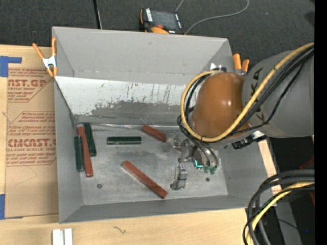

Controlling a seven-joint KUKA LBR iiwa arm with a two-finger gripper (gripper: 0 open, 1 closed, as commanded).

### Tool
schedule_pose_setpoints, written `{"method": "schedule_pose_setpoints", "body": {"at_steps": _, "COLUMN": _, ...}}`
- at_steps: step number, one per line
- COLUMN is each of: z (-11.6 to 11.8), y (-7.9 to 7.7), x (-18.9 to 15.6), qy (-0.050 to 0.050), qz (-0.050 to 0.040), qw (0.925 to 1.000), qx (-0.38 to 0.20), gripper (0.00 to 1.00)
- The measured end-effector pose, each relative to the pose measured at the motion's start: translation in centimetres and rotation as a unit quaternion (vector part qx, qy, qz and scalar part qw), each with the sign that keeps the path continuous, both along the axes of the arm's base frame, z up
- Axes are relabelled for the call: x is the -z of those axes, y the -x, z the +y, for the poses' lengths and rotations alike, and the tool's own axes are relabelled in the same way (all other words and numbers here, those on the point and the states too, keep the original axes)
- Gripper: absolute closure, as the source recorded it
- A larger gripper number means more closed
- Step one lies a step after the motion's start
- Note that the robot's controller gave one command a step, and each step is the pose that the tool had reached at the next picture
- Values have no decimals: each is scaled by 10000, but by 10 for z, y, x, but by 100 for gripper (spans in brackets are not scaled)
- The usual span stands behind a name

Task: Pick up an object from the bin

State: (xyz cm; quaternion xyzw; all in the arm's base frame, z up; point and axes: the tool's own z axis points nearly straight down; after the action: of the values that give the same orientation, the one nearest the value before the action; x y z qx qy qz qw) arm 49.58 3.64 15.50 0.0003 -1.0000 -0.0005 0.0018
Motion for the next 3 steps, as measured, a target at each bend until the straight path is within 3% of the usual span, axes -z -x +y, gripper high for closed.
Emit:
{"method": "schedule_pose_setpoints", "body": {"at_steps": 1, "z": 55, "y": 12, "x": 89, "qy": -6, "qz": -13, "qw": 9992, "qx": 394, "gripper": 0}}
{"method": "schedule_pose_setpoints", "body": {"at_steps": 2, "z": 71, "y": 10, "x": 54, "qy": -5, "qz": -29, "qw": 9985, "qx": 555, "gripper": 0}}
{"method": "schedule_pose_setpoints", "body": {"at_steps": 3, "z": 87, "y": 10, "x": 49, "qy": 1, "qz": -15, "qw": 9916, "qx": 1291, "gripper": 0}}
